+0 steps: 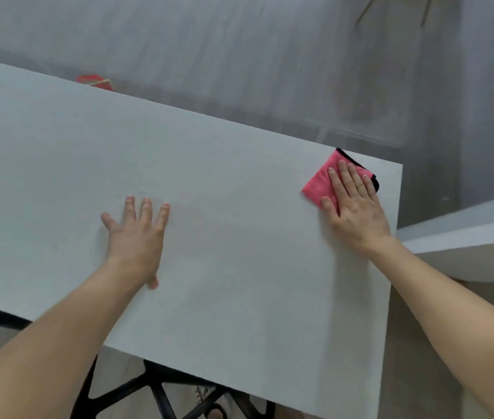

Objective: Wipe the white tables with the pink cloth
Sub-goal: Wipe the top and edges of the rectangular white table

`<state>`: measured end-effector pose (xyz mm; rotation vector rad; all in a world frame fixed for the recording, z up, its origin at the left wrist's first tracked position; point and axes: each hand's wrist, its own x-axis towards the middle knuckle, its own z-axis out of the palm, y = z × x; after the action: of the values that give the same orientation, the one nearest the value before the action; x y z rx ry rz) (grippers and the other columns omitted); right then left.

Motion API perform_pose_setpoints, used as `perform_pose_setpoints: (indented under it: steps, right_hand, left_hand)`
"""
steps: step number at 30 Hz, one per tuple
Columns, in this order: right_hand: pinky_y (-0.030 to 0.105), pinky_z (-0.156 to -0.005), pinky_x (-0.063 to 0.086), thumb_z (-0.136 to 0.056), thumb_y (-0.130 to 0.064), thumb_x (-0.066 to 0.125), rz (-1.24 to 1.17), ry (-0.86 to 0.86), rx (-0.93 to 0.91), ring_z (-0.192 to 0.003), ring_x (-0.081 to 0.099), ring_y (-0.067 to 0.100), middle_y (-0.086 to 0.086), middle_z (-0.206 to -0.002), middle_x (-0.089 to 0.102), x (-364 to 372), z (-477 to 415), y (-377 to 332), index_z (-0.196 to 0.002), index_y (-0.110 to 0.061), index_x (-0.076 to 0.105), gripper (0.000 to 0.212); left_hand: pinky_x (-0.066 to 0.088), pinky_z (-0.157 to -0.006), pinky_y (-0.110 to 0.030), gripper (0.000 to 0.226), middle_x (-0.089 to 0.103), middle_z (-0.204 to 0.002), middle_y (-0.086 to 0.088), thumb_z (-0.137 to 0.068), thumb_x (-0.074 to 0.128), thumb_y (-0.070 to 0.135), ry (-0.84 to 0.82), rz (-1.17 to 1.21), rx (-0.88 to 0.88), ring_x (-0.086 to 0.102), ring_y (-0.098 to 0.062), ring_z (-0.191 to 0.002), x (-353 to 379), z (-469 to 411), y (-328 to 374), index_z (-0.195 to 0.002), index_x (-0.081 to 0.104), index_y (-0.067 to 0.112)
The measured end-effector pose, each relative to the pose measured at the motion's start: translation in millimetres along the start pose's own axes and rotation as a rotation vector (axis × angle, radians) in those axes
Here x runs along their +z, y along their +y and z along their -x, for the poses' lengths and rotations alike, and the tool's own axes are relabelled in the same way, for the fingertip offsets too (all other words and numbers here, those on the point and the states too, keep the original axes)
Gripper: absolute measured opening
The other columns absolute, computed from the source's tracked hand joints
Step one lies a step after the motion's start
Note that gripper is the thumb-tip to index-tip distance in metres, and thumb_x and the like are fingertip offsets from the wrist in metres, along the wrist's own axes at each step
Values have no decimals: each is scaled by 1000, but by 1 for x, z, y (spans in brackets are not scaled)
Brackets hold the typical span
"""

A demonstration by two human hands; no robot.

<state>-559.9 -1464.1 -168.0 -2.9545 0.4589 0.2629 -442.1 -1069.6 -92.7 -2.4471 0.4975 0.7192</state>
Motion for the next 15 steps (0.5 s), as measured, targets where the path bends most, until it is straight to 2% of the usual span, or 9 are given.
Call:
perform_pose_setpoints:
  steps: [2, 4, 10, 12, 15]
  right_hand:
    - [48, -136, -6, -108, -58, 16, 3, 30, 51, -168, -11, 15, 5, -183, -4, 7, -5, -9, -175, -20, 8, 77]
    - [52, -136, -4, -106, -57, 16, -18, 57, 61, -169, -7, 20, 9, -183, 0, 10, -26, -39, -175, -17, 10, 80]
    - [48, -134, -12, -112, -55, 22, -50, -13, -203, -168, -13, 20, 7, -182, -9, -4, -111, -143, -175, -22, 5, 74]
    - [45, -135, -11, -112, -57, 23, -38, -29, -258, -168, -12, 18, 3, -183, -8, -6, -113, -136, -175, -25, 6, 73]
    - [43, -135, -9, -112, -60, 26, -59, 44, -247, -168, -7, 15, 0, -183, -2, 0, -83, -70, -175, -28, 12, 73]
  left_hand:
    - [21, -124, -76, 166, -14, -178, -19, -57, 97, 71, 29, 31, 10, -14, -49, -164, -6, 8, 15, -170, -15, 24]
    - [14, -128, -73, 163, -17, -178, -18, -59, 96, 72, 44, 128, 76, -19, -45, -164, -12, 16, 38, -170, -15, 30]
    - [13, -130, -69, 164, -21, -178, -15, -61, 96, 69, 107, 225, 187, -21, -37, -166, -38, 26, 119, -168, -23, 33]
    - [15, -129, -70, 165, -22, -178, -15, -61, 97, 67, 117, 210, 204, -20, -38, -165, -47, 26, 144, -168, -24, 33]
    - [18, -127, -72, 167, -23, -177, -16, -61, 100, 60, 143, 179, 260, -18, -41, -165, -60, 30, 177, -167, -26, 34]
